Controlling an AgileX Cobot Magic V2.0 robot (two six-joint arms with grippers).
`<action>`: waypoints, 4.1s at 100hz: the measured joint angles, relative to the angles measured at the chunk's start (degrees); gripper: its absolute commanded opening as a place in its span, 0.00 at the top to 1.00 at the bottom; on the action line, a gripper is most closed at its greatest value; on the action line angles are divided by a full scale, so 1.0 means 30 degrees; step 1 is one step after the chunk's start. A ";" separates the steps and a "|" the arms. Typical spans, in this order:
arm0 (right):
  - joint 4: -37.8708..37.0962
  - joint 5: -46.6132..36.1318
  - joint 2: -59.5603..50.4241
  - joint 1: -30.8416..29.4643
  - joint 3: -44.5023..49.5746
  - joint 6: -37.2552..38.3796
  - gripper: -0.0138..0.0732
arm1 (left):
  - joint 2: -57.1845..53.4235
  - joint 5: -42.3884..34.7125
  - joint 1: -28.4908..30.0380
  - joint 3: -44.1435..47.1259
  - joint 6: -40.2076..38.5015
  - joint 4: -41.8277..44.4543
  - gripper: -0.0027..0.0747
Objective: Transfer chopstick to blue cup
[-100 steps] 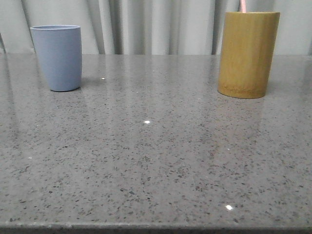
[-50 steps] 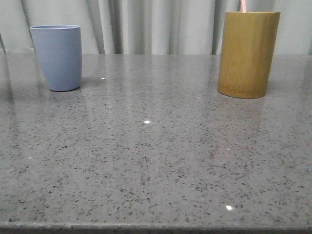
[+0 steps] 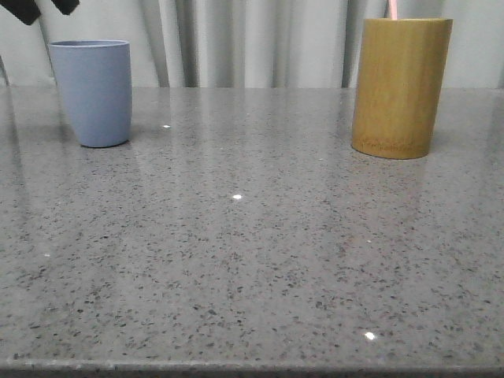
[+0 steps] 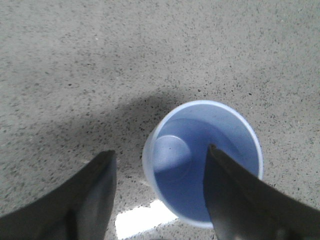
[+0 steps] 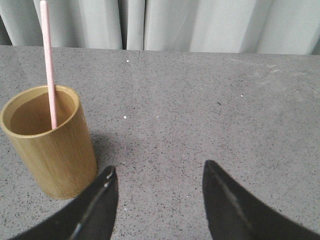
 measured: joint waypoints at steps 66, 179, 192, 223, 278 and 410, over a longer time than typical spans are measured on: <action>-0.0021 0.0000 0.0000 0.0000 0.0000 0.0000 0.38 | 0.1775 0.0601 -0.0244 -0.0240 -0.0525 0.1129 0.71; -0.0021 0.0000 0.0000 0.0000 0.0000 0.0000 0.38 | 0.5294 0.1557 -0.6320 -0.5438 -0.2634 0.1324 0.99; -0.0021 0.0000 0.0000 0.0000 0.0000 0.0000 0.38 | 0.5586 0.1598 -0.6628 -0.5873 -0.2777 0.1351 0.99; -0.0021 0.0000 0.0000 0.0000 0.0000 0.0000 0.38 | 0.5768 0.1791 -0.6628 -0.6157 -0.2853 0.1368 0.62; -0.0021 0.0045 0.0000 0.1044 0.0000 0.0000 0.38 | 0.5200 0.2048 -0.6628 -0.9441 -0.2916 0.1591 0.46; 0.1048 0.1648 0.9127 0.3553 -0.9154 0.0000 0.33 | -1.7372 -0.3422 -0.6628 1.1934 -0.5469 0.7893 0.53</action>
